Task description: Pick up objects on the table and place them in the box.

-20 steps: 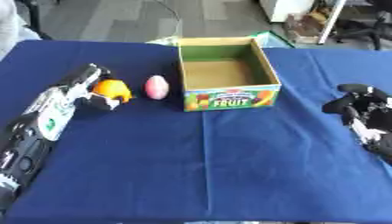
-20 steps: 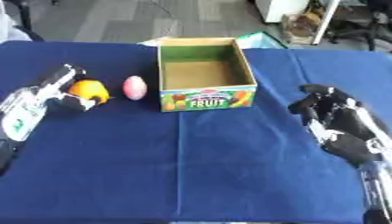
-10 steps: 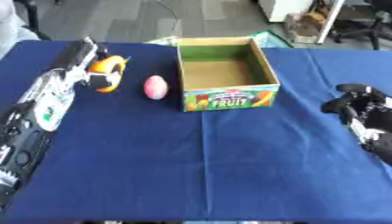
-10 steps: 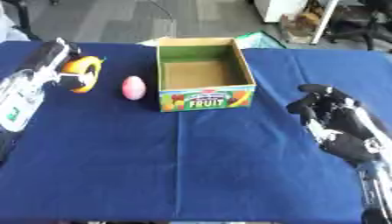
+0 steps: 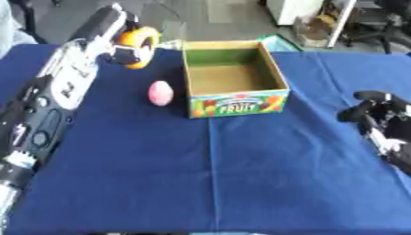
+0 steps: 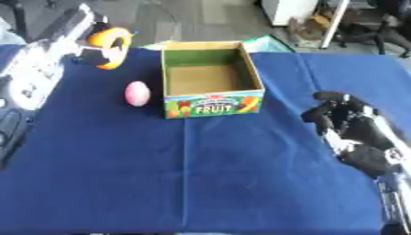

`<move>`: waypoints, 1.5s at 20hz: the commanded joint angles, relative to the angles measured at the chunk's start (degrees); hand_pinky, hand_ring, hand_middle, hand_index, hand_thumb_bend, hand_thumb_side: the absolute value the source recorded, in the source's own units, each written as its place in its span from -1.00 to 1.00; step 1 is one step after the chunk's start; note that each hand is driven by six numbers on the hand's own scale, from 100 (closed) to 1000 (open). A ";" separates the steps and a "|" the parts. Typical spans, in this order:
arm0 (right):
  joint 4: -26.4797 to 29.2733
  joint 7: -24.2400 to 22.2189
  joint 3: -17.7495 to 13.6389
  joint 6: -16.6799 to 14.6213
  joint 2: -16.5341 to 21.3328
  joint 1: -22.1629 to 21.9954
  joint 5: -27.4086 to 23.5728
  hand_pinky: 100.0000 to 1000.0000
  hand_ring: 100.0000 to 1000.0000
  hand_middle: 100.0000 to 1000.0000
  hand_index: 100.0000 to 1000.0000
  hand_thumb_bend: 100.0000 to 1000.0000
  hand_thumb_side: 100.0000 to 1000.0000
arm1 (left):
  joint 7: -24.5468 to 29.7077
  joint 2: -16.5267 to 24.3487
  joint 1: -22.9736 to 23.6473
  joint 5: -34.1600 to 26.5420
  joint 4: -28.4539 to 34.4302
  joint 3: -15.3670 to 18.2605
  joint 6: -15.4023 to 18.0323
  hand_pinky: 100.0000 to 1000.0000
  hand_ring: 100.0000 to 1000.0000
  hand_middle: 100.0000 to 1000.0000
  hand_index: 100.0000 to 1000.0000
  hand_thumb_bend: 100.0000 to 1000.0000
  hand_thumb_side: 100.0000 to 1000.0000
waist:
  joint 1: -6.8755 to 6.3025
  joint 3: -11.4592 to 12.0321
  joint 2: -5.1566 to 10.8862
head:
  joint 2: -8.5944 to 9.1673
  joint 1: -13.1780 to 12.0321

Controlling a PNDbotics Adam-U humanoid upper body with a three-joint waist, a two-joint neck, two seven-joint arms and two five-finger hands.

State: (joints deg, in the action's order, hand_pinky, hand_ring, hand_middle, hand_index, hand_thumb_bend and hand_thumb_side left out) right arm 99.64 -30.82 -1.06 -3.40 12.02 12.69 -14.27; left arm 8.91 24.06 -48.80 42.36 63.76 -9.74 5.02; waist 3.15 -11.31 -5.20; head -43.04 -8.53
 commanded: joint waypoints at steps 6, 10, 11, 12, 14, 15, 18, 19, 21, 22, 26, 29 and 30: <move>0.48 -1.58 1.13 -0.07 -0.41 2.09 -0.95 0.46 0.31 -0.08 0.55 -1.00 -1.00 | -0.19 -3.86 -5.20 3.53 -5.77 0.03 4.53 -0.25 -0.19 -0.46 -0.02 -0.96 -0.89 | 0.47 -2.99 -0.36 | 2.29 -2.35; 0.50 -2.31 1.65 0.06 -0.88 2.77 -1.04 0.46 0.31 -0.08 0.56 -1.00 -1.00 | -1.39 -5.61 -5.75 5.78 -7.98 0.05 6.97 -0.09 0.00 -0.25 0.08 -0.75 -0.94 | 0.55 -4.36 -1.01 | 3.05 -3.07; 0.51 -2.40 1.69 0.06 -0.95 2.87 -1.05 0.46 0.31 -0.08 0.56 -1.00 -1.00 | -1.87 -5.95 -5.69 5.64 -8.18 0.07 7.81 0.00 0.13 -0.12 0.20 -0.51 -1.00 | 0.58 -4.60 -1.15 | 3.19 -3.09; 0.51 -2.45 1.68 0.05 -0.99 2.93 -1.04 0.46 0.31 -0.08 0.56 -1.00 -1.00 | -2.39 -6.17 -5.55 5.38 -8.30 0.01 8.62 0.05 0.20 -0.06 0.27 -0.38 -1.00 | 0.60 -4.77 -1.25 | 3.27 -3.08; 0.50 -2.41 1.60 0.03 -1.00 2.95 -0.99 0.46 0.31 -0.08 0.56 -1.00 -1.00 | -2.88 -6.36 -5.23 5.42 -8.44 -0.32 9.88 0.13 0.32 0.07 0.42 0.04 -0.98 | 0.59 -4.93 -1.38 | 3.31 -3.05; 0.49 -2.40 1.59 0.03 -1.00 2.95 -0.96 0.46 0.31 -0.08 0.56 -1.00 -1.00 | -2.76 -6.41 -5.05 5.56 -8.50 -0.49 10.31 0.17 0.38 0.15 0.47 0.31 -0.58 | 0.56 -4.95 -1.42 | 3.34 -3.07; 0.47 -2.39 1.53 0.05 -0.99 2.92 -0.88 0.46 0.31 -0.08 0.56 -1.00 -1.00 | -2.42 -6.33 -4.61 4.89 -7.99 -0.54 11.08 0.28 0.50 0.30 0.55 0.58 -0.23 | 0.48 -4.86 -1.47 | 3.39 -2.92; 0.47 -2.38 1.51 0.05 -1.00 2.92 -0.86 0.46 0.31 -0.08 0.56 -1.00 -1.00 | -2.61 -6.24 -4.48 4.14 -7.52 -0.42 11.11 0.28 0.52 0.33 0.56 0.57 -0.20 | 0.46 -4.78 -1.48 | 3.38 -2.85; 0.46 -2.40 1.50 0.06 -0.98 2.92 -0.82 0.46 0.31 -0.09 0.56 -1.00 -1.00 | -3.13 -5.87 -4.21 1.98 -6.28 -0.21 10.81 0.29 0.53 0.34 0.57 0.54 -0.21 | 0.44 -4.58 -1.48 | 3.39 -2.77; 0.45 -2.40 1.48 0.07 -0.98 2.93 -0.80 0.46 0.31 -0.09 0.56 -1.00 -1.00 | -3.25 -5.63 -4.02 0.71 -5.58 -0.15 10.51 0.28 0.53 0.34 0.57 0.52 -0.22 | 0.44 -4.49 -1.48 | 3.44 -2.73; 0.40 -2.28 1.31 0.07 -0.81 2.86 -0.67 0.46 0.31 -0.09 0.56 -1.00 -0.99 | -0.45 -3.55 -2.71 -4.41 -1.31 -0.14 8.65 0.24 0.43 0.18 0.51 0.16 -0.50 | 0.20 -4.01 -1.42 | 3.41 -2.28; 0.30 -2.10 1.09 0.10 -0.62 2.81 -0.31 0.46 0.31 -0.09 0.56 -1.00 -0.99 | 6.15 -0.93 -0.94 -5.69 4.19 0.09 7.04 0.25 0.41 0.17 0.48 0.03 -0.73 | -0.20 -3.48 -1.47 | 3.41 -1.65; 0.29 -2.04 1.01 0.10 -0.59 2.78 -0.24 0.46 0.31 -0.09 0.56 -1.00 -0.99 | 8.17 0.21 -0.22 -5.29 5.97 0.48 6.53 0.25 0.40 0.16 0.46 0.00 -0.81 | -0.28 -3.32 -1.47 | 3.37 -1.36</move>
State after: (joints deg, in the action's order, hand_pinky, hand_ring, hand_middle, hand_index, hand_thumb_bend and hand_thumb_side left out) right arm 99.62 -32.97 0.49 -3.24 10.63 14.73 -14.70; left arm 14.78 21.85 -48.19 37.64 66.73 -9.96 12.04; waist 2.85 -14.65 -7.36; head -40.19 -10.28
